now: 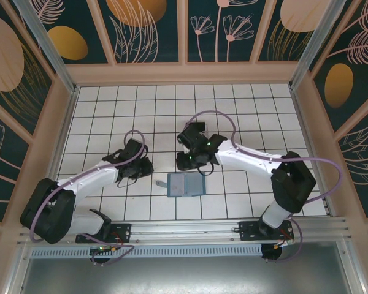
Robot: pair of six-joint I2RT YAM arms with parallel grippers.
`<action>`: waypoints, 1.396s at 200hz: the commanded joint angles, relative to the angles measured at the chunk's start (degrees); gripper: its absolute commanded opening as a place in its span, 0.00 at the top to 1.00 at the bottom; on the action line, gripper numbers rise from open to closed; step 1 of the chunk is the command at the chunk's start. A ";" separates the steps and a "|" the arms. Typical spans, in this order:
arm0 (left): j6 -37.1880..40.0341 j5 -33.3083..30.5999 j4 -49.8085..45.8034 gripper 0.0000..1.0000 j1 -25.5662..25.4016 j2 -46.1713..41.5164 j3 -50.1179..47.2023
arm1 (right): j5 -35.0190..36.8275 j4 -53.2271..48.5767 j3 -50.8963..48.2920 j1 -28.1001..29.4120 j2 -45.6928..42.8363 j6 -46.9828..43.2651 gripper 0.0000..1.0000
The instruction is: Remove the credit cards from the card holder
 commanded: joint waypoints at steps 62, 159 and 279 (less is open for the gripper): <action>4.11 2.37 0.70 0.81 4.13 -4.59 -4.02 | -12.27 13.50 -2.38 4.88 8.95 13.79 0.70; 4.22 3.93 1.75 0.81 4.23 -4.53 -4.84 | -12.65 15.11 -4.98 5.42 13.23 14.14 0.67; 4.41 4.64 0.96 0.81 4.25 -3.21 -2.79 | -1.64 2.96 -4.22 5.71 11.01 14.20 0.66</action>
